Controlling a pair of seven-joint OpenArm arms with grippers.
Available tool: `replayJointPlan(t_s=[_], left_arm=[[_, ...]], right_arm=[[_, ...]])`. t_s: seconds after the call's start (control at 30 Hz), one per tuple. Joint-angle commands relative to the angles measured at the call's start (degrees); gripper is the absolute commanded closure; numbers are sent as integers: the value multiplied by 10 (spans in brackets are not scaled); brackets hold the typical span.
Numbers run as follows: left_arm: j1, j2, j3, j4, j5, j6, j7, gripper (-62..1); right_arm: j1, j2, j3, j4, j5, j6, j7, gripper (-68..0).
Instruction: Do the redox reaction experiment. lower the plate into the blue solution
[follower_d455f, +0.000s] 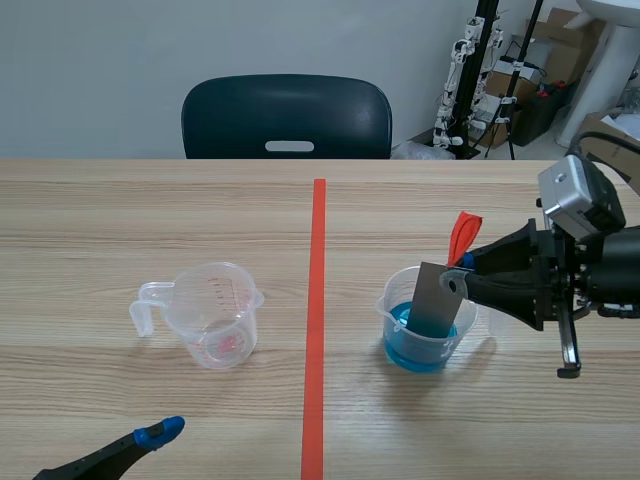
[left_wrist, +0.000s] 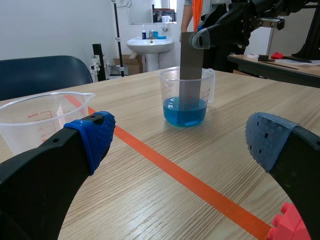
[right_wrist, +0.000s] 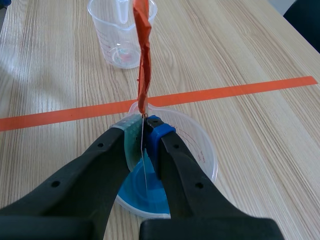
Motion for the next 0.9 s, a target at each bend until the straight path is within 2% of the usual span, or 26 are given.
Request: replayJointPlan(t_s=[0.0, 0.87], left_arm=[[6, -2, -2, 9, -2, -1, -26, -553], [6, -2, -2, 9, -2, -1, -26, -553]], right_arm=[[5, 2, 0, 4, 6, 0, 9, -6], [5, 2, 0, 4, 7, 0, 15, -6]])
